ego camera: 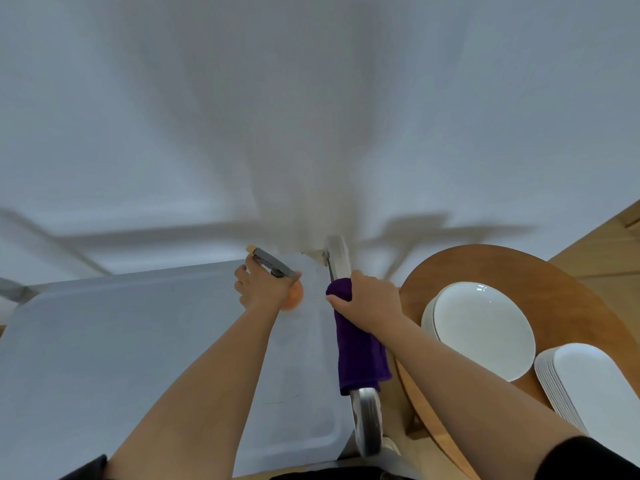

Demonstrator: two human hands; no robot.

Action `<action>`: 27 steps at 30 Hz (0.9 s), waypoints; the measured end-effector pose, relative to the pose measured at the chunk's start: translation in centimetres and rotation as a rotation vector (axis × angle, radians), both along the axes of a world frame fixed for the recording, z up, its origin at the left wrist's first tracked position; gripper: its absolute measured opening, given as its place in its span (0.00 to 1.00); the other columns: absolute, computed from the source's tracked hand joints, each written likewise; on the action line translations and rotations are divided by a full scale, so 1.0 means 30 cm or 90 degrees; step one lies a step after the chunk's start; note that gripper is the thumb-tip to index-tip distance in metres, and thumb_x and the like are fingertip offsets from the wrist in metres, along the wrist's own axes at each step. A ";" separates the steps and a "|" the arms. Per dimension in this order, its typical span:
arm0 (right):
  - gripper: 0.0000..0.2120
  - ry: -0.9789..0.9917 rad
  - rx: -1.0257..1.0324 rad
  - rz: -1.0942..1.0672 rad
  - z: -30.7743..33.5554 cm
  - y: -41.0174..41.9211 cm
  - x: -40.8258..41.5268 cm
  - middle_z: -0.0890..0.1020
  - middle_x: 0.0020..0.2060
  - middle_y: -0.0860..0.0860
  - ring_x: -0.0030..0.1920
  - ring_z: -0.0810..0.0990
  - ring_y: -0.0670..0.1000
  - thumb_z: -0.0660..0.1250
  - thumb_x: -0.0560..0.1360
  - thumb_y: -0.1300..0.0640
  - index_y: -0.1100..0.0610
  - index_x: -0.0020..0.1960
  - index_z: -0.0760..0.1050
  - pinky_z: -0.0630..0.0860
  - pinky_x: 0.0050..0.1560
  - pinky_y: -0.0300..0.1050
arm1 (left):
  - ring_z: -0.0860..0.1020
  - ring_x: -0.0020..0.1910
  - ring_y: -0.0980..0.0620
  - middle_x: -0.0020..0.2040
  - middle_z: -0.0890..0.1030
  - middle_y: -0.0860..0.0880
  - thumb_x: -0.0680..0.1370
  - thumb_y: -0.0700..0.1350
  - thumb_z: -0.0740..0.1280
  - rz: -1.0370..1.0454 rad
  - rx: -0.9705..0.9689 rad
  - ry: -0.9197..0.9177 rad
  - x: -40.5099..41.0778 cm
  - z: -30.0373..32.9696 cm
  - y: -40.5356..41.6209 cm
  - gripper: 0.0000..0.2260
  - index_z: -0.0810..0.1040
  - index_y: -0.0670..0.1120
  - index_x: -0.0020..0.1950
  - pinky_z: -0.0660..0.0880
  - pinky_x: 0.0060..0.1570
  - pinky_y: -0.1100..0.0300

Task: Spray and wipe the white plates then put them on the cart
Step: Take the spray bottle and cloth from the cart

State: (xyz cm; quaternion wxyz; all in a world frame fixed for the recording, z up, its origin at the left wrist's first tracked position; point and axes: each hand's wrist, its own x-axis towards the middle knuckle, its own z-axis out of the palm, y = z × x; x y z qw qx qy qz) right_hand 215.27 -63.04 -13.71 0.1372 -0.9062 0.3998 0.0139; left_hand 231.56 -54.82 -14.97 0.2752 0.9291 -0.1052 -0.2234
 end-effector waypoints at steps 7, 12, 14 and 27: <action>0.15 -0.147 -0.027 0.043 -0.010 0.008 -0.040 0.77 0.33 0.50 0.31 0.74 0.49 0.58 0.78 0.44 0.55 0.42 0.66 0.67 0.32 0.40 | 0.68 0.64 0.42 0.68 0.68 0.45 0.68 0.65 0.71 -0.176 -0.005 -0.214 -0.017 -0.041 0.060 0.38 0.65 0.42 0.67 0.71 0.56 0.47; 0.12 -0.243 0.061 0.045 -0.009 0.007 -0.051 0.72 0.32 0.47 0.32 0.70 0.49 0.60 0.79 0.50 0.56 0.41 0.65 0.63 0.33 0.39 | 0.69 0.61 0.45 0.60 0.73 0.47 0.69 0.55 0.75 -0.197 -0.144 -0.163 -0.036 -0.035 0.093 0.30 0.68 0.43 0.64 0.69 0.56 0.50; 0.11 -0.279 0.094 0.026 -0.007 0.009 -0.058 0.72 0.33 0.48 0.33 0.71 0.50 0.60 0.79 0.51 0.56 0.42 0.66 0.66 0.35 0.40 | 0.70 0.62 0.48 0.58 0.71 0.52 0.69 0.52 0.76 -0.199 -0.201 -0.140 -0.045 -0.020 0.107 0.30 0.68 0.44 0.65 0.68 0.54 0.55; 0.10 -0.430 0.105 -0.001 0.121 0.012 -0.246 0.71 0.33 0.45 0.33 0.69 0.45 0.59 0.80 0.51 0.55 0.43 0.68 0.63 0.33 0.33 | 0.75 0.49 0.49 0.60 0.70 0.42 0.79 0.41 0.63 -0.228 -0.403 -0.206 -0.292 0.256 0.058 0.24 0.59 0.38 0.73 0.74 0.46 0.63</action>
